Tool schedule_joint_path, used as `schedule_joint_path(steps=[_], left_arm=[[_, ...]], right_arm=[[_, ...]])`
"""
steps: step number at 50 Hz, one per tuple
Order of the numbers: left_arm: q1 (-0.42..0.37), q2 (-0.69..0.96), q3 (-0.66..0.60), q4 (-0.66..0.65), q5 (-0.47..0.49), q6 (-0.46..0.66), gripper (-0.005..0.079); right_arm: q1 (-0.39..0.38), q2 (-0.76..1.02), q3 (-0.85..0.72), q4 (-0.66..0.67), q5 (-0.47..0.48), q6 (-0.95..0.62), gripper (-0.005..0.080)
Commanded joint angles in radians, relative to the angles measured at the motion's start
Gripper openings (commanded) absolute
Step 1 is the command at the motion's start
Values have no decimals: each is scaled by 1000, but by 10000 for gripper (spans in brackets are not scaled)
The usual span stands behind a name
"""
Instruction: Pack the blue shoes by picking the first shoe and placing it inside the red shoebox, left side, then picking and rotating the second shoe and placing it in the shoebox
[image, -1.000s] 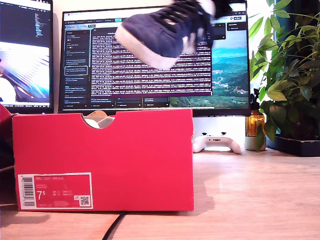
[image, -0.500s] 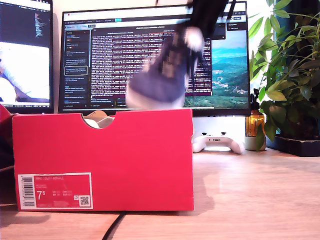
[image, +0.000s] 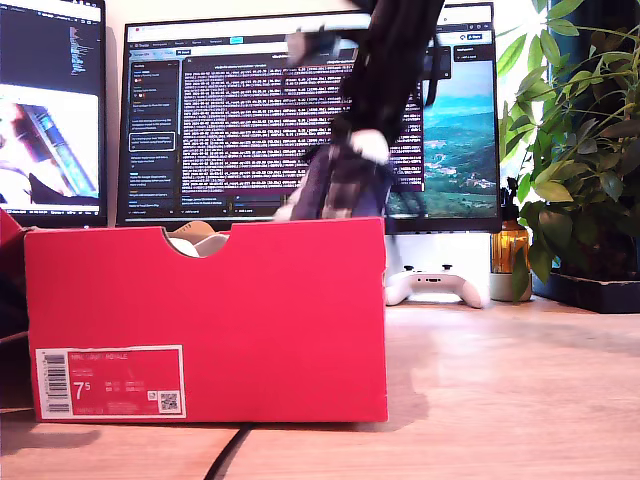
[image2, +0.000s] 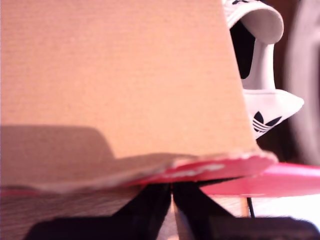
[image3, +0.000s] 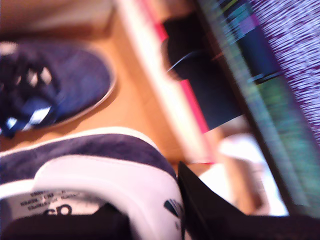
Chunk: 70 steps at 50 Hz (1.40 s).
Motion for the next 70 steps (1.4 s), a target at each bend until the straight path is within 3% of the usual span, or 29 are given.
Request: schedule_joint_path(steps=[1,33,37,44,48,60,70], left_arm=[[-3,3,-6,7,0,5,-19],[-3,3,-6,7,0,5,-19],[-3,3,-6,7,0,5,-19],[-3,3,-6,7,0,5,-19],[-3,3,-6,7,0,5,-19],[-3,3,-6,7,0,5,-19],[-3,3,-6,7,0,5,-19]], right_arm=[[23,23,17,8,-6,7,-13],[43,156,17,74,12,4,-7],[38,158,17,83,12,4,52],[38,158,17,122,47,10,265],[39,158,17,123,76,11,340],[66,157,31,100,156,16,347],[97,137,68,10,223,126,309]])
